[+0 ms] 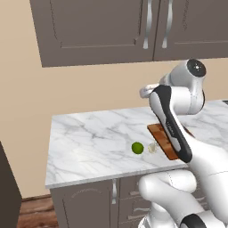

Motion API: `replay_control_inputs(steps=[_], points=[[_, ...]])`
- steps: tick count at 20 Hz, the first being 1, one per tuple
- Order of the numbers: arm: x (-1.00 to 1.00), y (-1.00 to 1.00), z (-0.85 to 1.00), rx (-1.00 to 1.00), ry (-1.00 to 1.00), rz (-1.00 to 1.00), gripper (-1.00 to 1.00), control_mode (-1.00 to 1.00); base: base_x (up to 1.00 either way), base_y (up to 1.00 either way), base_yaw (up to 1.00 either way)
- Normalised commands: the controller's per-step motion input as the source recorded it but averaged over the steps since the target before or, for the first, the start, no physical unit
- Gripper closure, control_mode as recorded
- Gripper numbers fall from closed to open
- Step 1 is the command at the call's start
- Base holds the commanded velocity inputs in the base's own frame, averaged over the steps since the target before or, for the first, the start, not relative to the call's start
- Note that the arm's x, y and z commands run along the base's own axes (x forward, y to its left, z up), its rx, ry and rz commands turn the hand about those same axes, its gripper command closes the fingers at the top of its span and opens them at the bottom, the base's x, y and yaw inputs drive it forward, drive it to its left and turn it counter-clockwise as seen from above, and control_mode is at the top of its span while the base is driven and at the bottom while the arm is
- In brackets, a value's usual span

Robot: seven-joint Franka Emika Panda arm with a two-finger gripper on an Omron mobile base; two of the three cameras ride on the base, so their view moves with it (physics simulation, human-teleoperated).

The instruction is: Open the cabinet. Place the bowl and condiment on the counter. Then place the lime and garlic on the cutting board.

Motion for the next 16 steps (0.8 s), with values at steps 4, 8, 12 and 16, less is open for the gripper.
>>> replay_control_inputs(steps=[4,8,12,16], points=[[0.00,0.02,0.59,-0.01,0.04,-0.01,-1.00,-1.00,0.00,0.00,0.00],[0.00,0.00,0.63,-0.02,0.10,-0.08,-1.00,-1.00,0.00,0.00,0.00],[-0.11,0.00,0.69,0.00,0.03,-0.07,-1.00,-1.00,0.00,0.00,0.00],[-0.18,0.00,0.65,0.00,0.00,-0.03,-1.00,-1.00,0.00,0.00,0.00]])
